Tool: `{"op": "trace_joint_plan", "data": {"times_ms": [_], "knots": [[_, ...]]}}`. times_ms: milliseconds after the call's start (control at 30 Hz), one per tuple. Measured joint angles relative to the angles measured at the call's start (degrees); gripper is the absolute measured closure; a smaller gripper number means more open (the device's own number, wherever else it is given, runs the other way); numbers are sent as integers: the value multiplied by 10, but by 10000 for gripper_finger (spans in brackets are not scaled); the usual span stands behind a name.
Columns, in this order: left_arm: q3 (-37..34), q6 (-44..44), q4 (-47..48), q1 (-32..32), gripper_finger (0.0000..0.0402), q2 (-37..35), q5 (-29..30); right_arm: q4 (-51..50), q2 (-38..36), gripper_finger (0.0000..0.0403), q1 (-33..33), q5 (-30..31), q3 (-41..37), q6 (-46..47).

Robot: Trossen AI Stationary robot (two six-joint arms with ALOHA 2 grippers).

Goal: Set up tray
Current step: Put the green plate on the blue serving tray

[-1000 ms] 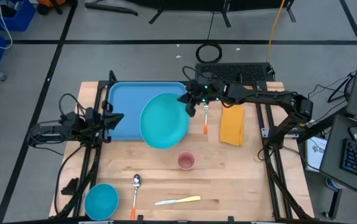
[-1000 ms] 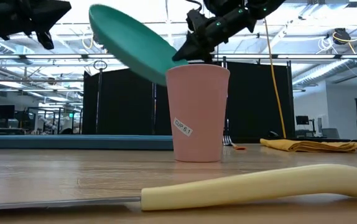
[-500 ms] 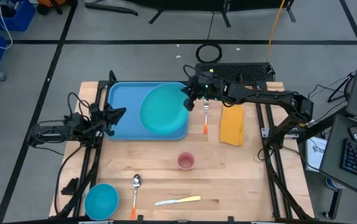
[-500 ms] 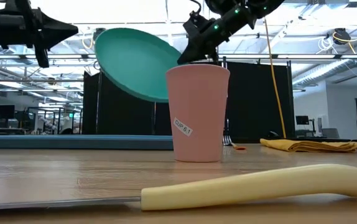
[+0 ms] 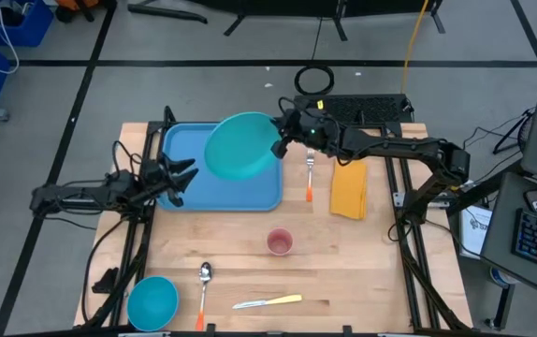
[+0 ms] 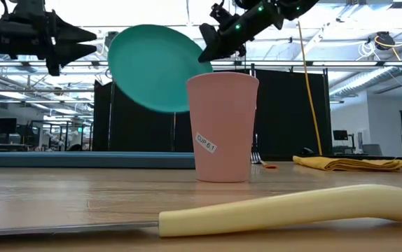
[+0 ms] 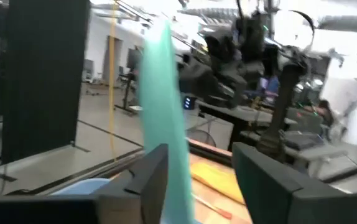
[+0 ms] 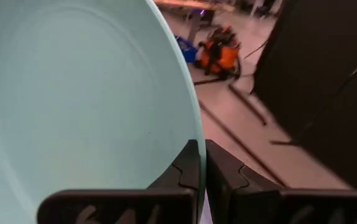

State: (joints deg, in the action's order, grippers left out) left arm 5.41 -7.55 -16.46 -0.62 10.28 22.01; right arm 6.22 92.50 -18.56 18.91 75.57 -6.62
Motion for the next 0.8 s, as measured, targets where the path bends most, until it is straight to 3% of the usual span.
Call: {"op": "trace_joint_plan", "data": {"times_ms": [233, 467, 800], "knots": [[0, -1, -30, 0, 175, 42, 16, 29, 0, 403, 12, -9, 0, -6], [0, 2, -62, 0, 174, 81, 17, 52, 0, 403, 19, 5, 0, -16], [0, 11, -99, 0, 174, 116, 33, 55, 0, 403, 29, -23, 0, -12]]}}
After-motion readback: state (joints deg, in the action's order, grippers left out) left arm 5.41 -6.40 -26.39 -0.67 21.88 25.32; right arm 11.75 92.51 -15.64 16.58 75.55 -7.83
